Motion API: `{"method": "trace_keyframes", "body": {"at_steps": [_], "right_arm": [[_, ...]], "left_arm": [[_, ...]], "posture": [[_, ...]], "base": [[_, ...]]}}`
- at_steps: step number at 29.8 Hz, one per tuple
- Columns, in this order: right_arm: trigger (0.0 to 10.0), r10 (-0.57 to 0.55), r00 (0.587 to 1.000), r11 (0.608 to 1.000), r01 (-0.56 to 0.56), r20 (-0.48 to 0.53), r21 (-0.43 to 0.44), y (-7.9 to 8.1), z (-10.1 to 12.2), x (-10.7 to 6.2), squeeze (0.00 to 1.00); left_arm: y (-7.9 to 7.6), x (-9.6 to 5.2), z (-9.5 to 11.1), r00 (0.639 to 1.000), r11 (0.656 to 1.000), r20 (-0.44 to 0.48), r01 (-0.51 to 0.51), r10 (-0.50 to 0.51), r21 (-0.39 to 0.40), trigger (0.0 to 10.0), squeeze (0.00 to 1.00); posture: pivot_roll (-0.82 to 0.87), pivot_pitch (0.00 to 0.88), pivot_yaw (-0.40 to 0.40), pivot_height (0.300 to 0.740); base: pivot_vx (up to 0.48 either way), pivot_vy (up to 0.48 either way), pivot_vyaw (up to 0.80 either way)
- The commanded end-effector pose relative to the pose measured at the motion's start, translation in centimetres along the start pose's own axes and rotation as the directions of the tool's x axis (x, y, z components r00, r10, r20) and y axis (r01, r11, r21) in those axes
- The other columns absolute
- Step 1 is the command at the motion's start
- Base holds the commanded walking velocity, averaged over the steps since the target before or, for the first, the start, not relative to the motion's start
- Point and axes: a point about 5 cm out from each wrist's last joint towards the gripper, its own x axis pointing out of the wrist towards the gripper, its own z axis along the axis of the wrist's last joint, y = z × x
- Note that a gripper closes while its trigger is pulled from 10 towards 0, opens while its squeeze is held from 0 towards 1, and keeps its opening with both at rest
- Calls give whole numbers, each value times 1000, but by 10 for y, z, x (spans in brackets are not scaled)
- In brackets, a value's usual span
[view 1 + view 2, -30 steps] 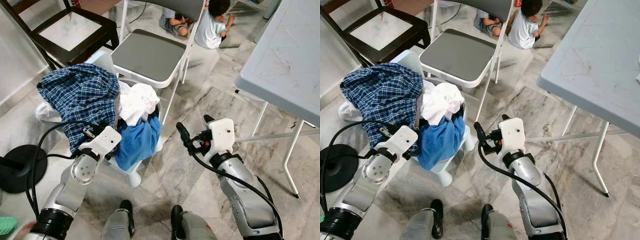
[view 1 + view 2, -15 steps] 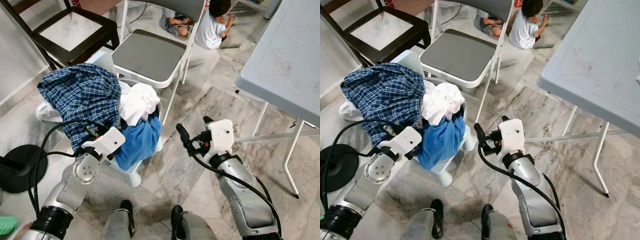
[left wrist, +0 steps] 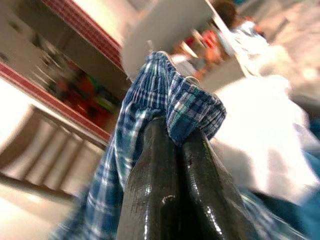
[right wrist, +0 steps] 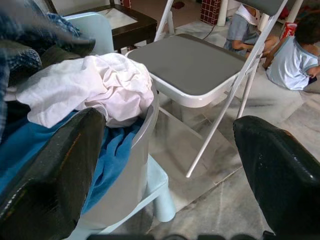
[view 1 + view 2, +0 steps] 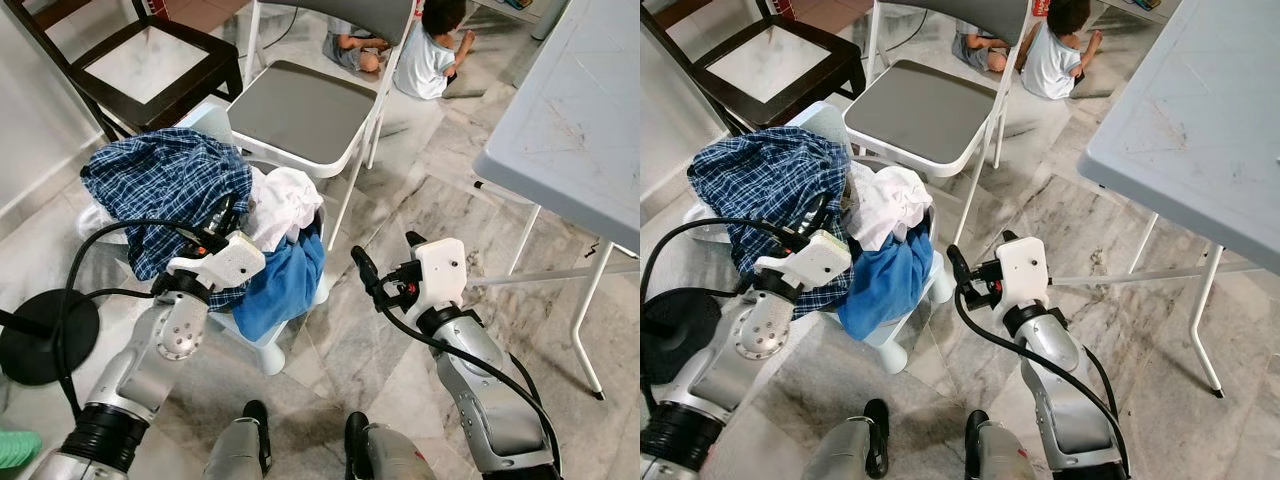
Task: Hang hanger
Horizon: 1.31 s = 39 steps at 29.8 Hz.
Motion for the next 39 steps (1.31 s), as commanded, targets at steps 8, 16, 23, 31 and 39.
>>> {"method": "trace_keyframes", "body": {"at_steps": [8, 16, 23, 31, 39], "right_arm": [[10000, -9, 1000, 1000, 9, -22, -6, -2, -6, -3, 0], [10000, -7, 1000, 1000, 7, -23, -7, -1, -7, -3, 0], [10000, -5, 1000, 1000, 5, -23, -5, -1, -7, -3, 0], [10000, -52, 999, 999, 52, 9, -8, -6, -4, -1, 0], [10000, -268, 962, 963, 265, 43, 56, -35, -2, -2, 0]], "left_arm": [[-46, -20, -22, 959, 964, -136, 233, -250, -131, 10000, 0], [-37, -19, -20, 975, 979, -121, 177, -189, -100, 10000, 0], [-34, -18, -12, 981, 973, -67, 172, -184, -155, 0, 0], [-18, -14, 8, 999, 957, -2, 51, -54, -284, 0, 0], [-1, -13, 19, 997, 878, -53, -73, 54, -472, 10000, 0]], "posture": [[25, 282, -3, 740], [27, 283, -5, 740], [31, 280, -6, 740], [35, 258, -1, 740], [33, 176, 25, 740]], "base": [[0, 0, 0], [0, 0, 0], [0, 0, 0], [0, 0, 0], [0, 0, 0]]}}
